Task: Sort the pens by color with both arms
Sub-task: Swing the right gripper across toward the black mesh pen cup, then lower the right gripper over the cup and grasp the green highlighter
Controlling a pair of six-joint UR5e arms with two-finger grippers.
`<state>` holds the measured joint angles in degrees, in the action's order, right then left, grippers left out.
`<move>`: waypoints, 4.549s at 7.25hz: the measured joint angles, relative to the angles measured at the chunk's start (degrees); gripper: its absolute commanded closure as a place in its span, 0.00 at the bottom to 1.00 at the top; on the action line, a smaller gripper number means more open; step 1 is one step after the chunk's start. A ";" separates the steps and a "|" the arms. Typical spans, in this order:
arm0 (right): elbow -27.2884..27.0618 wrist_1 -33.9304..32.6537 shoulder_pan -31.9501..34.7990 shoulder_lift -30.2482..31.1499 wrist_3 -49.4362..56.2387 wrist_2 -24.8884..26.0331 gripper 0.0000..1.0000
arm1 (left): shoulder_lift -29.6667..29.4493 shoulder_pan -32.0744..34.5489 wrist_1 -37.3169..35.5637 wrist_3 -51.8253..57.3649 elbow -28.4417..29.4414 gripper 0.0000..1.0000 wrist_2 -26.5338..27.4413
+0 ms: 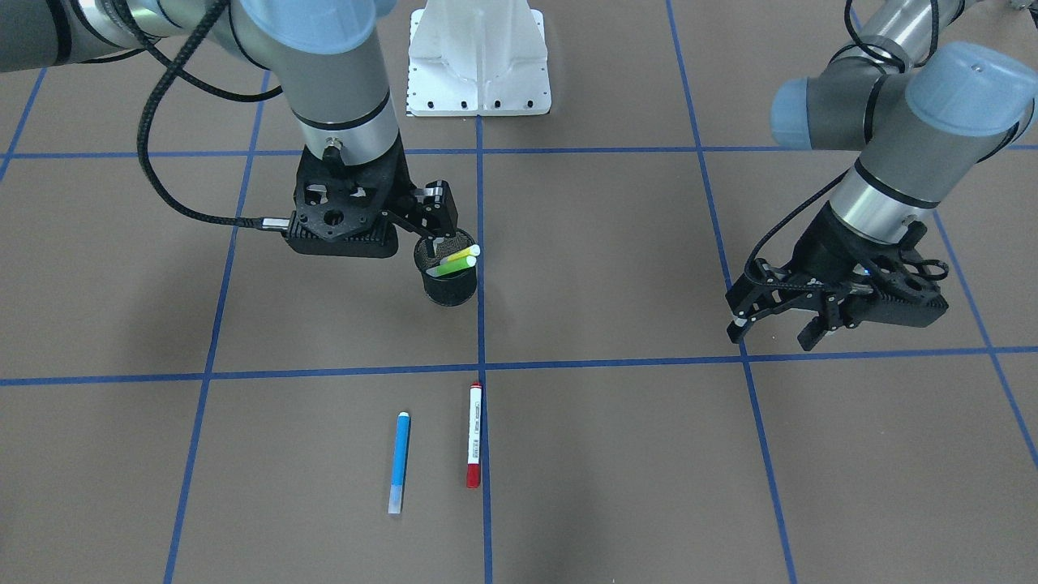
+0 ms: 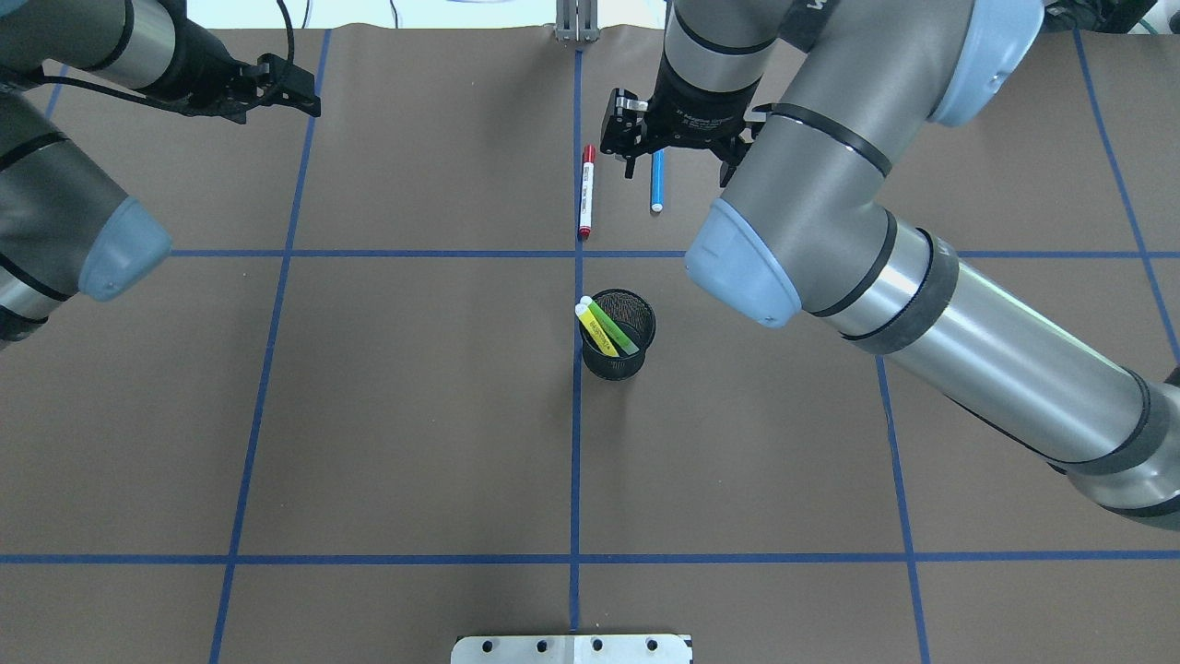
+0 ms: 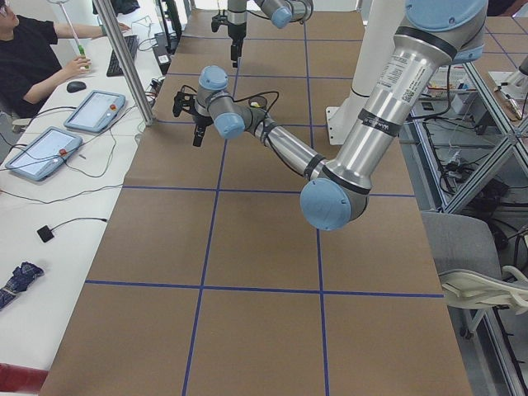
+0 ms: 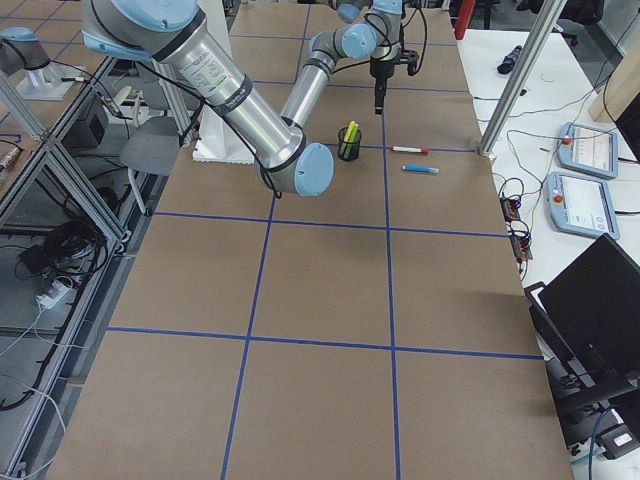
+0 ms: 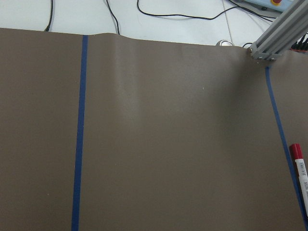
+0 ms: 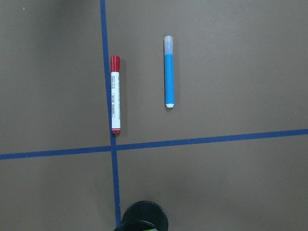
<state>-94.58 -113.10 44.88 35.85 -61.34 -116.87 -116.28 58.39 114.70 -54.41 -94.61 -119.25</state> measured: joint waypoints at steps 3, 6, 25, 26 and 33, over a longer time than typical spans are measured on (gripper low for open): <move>17.85 -7.46 -1.80 -13.78 -0.26 -0.25 0.00 | 2.99 1.21 0.25 3.04 -0.41 0.01 -1.25; 26.70 -8.42 -3.27 -16.84 -4.46 -0.72 0.00 | 4.04 1.52 0.26 3.56 -1.34 0.01 -1.50; 44.01 -8.06 -12.83 -22.79 -11.69 10.17 0.48 | 10.66 1.71 0.08 3.69 -6.51 0.01 -3.62; 43.91 -8.17 -12.86 -22.79 -11.69 10.17 0.51 | 10.62 1.67 0.08 3.69 -6.48 0.01 -3.62; 42.62 -8.37 -12.51 -22.76 -11.64 11.24 0.56 | 10.55 1.56 0.19 3.69 -6.20 0.01 -3.56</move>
<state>-51.96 -121.47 32.37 13.09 -72.98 -105.63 -105.73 59.95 114.89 -50.71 -100.81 -122.81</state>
